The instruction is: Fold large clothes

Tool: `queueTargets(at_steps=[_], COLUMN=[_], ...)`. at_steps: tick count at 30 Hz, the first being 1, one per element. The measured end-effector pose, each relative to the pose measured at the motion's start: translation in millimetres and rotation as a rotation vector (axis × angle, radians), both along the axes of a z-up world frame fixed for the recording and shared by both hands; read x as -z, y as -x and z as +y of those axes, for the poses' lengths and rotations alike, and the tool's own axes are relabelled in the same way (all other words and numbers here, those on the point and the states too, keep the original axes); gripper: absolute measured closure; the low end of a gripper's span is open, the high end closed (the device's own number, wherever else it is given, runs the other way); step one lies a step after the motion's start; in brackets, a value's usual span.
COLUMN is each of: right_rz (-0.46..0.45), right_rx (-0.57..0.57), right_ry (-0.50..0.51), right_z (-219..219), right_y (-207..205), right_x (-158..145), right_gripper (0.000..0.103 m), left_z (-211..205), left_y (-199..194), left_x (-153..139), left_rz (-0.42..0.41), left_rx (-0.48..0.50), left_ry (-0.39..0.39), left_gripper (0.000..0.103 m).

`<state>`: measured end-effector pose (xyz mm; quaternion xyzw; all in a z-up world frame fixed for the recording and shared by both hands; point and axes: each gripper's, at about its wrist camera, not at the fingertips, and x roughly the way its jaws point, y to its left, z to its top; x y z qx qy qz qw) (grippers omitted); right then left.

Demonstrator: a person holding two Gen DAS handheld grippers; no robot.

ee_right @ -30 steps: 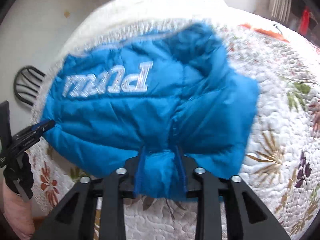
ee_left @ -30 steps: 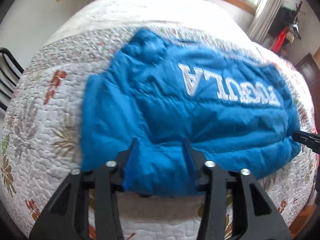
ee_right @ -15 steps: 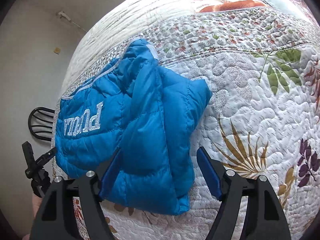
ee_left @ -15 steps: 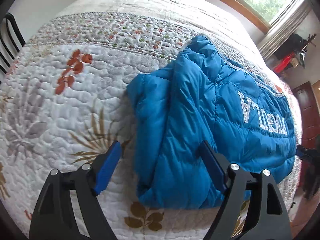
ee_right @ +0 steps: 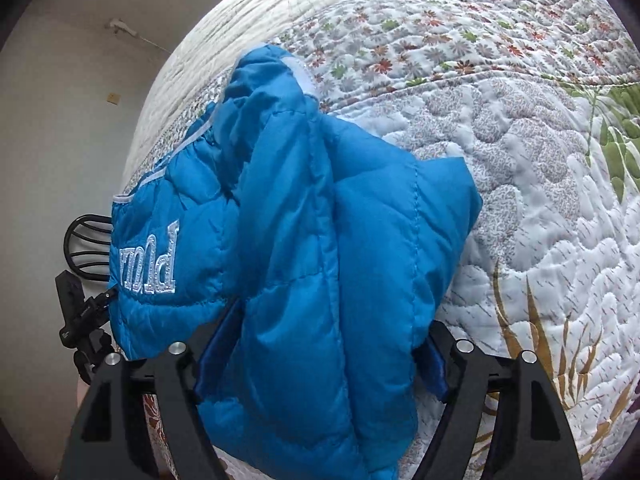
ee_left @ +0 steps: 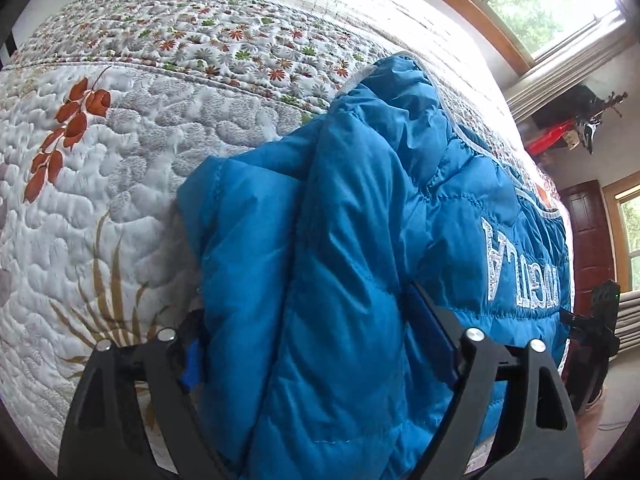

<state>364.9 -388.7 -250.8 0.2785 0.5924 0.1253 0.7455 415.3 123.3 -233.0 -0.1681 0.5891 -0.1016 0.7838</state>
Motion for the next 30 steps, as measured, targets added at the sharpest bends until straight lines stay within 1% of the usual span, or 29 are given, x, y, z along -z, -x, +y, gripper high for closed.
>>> queueTargets(at_steps=[1, 2, 3, 4, 5, 6, 7, 8, 11, 14, 19, 22, 26, 30], right_rz=[-0.001, -0.004, -0.007, -0.014, -0.021, -0.029, -0.037, -0.046, -0.093, -0.143, -0.218, -0.25, -0.28, -0.291], right_rx=[-0.002, -0.007, -0.012, -0.019, -0.024, -0.027, -0.025, -0.022, -0.027, -0.051, -0.094, -0.104, -0.128, -0.146], right_ry=[-0.003, -0.013, -0.025, -0.031, -0.029, -0.032, -0.036, -0.043, -0.06, -0.067, -0.042, -0.042, -0.033, -0.023], right_z=[1, 3, 6, 8, 11, 12, 14, 14, 13, 17, 22, 20, 21, 25], right_y=[-1, -2, -3, -2, -2, 0, 1, 3, 11, 19, 43, 68, 111, 157], right_x=[0, -1, -2, -5, -8, -12, -17, -22, -45, -73, -119, -142, -163, -175], right_gripper=[0.034, 0.045, 0.056, 0.062, 0.07, 0.076, 0.078, 0.081, 0.084, 0.086, 0.086, 0.086, 0.086, 0.086], left_z=[-2, -4, -6, -8, -9, -11, -12, -15, -18, -17, -21, -21, -19, -15], left_y=[1, 1, 3, 4, 5, 8, 10, 13, 19, 30, 58, 84, 128, 173], left_x=[-1, -3, -5, -8, -13, -19, -24, -30, -48, -72, -112, -134, -165, -177], left_rz=[-0.002, -0.006, -0.009, -0.014, -0.024, -0.038, -0.049, -0.063, -0.092, -0.142, -0.217, -0.248, -0.289, -0.3], left_rx=[0.002, 0.002, -0.001, -0.006, -0.008, -0.008, -0.008, -0.01, -0.023, -0.025, 0.01, 0.022, 0.045, 0.062], left_ry=[-0.004, -0.009, -0.014, -0.016, -0.018, -0.018, -0.017, -0.021, -0.018, 0.009, 0.003, 0.007, 0.0, -0.006], left_gripper=[0.029, 0.038, 0.043, 0.055, 0.068, 0.073, 0.08, 0.084, 0.089, 0.09, 0.091, 0.091, 0.091, 0.091])
